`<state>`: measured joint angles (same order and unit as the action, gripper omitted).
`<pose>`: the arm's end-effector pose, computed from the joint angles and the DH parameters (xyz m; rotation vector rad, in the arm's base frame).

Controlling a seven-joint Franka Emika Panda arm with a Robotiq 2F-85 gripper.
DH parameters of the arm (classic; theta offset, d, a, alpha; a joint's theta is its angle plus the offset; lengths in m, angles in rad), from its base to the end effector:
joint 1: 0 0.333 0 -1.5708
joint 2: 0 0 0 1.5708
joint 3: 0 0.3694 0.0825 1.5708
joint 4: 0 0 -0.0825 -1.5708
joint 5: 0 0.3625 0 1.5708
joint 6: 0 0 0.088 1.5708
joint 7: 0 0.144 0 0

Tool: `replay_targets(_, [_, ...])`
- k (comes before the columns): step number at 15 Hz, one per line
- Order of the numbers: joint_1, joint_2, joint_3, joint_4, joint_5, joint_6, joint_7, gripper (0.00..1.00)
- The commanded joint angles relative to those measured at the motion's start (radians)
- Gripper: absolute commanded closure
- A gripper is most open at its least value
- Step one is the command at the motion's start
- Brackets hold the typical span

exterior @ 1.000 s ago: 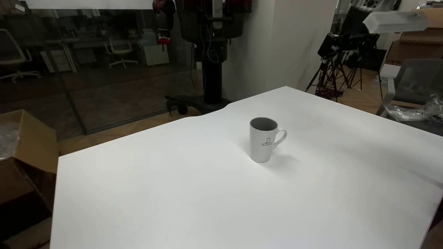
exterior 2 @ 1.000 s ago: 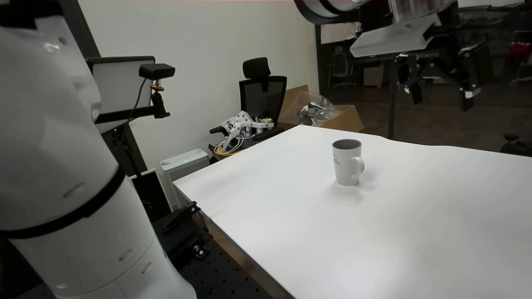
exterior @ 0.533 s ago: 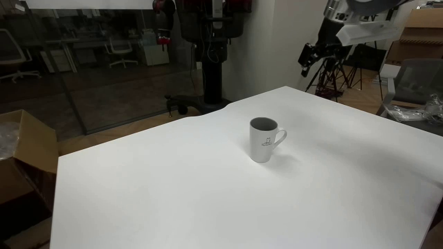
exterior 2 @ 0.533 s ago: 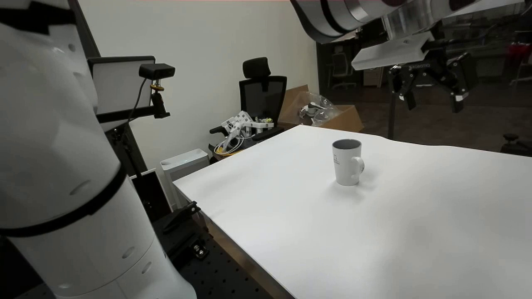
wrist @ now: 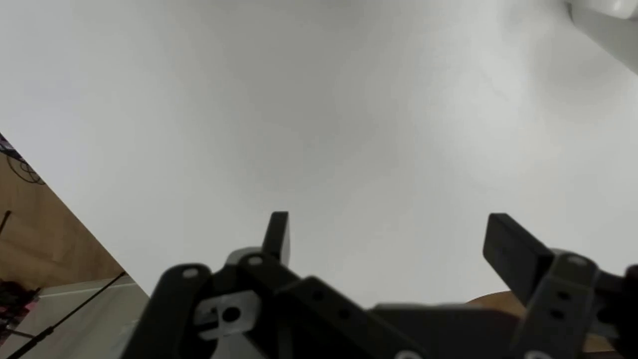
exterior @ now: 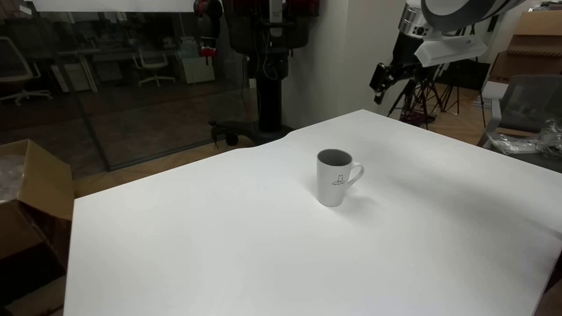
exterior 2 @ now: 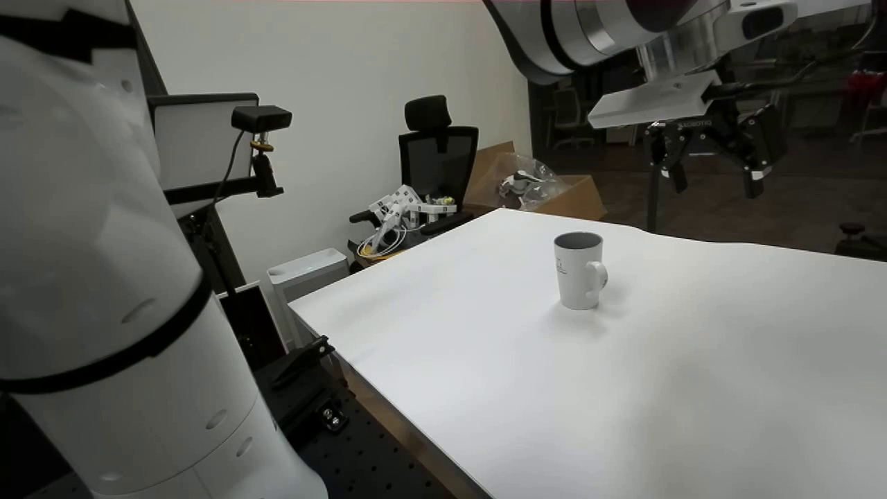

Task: Move the cup to the right then to the left

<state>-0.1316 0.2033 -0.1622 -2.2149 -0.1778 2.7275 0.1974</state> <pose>0.5613 -0.1630 0.3518 2.9246 -0.4886 0.4520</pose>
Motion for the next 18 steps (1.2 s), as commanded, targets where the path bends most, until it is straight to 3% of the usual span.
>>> replay_targets(1, [-0.01,-0.01,0.062,-0.002,0.141,-0.079,-0.168,0.0])
replay_targets(5, [-0.032,0.011,0.182,0.046,0.452,-0.21,-0.475,0.0])
replay_targets(7, [-0.032,0.03,0.199,0.085,0.524,-0.323,-0.567,0.0])
replay_targets(8, [-0.005,0.005,0.173,0.029,0.476,-0.24,-0.494,0.0])
replay_targets(11, [-0.007,0.018,0.18,0.055,0.504,-0.305,-0.532,0.0])
replay_targets(16, [0.002,0.05,0.131,0.032,0.374,-0.203,-0.481,0.0])
replay_targets(17, [-0.013,0.037,0.155,0.034,0.423,-0.247,-0.525,0.0])
replay_targets(18, [-0.015,0.044,0.149,0.031,0.401,-0.226,-0.52,0.0])
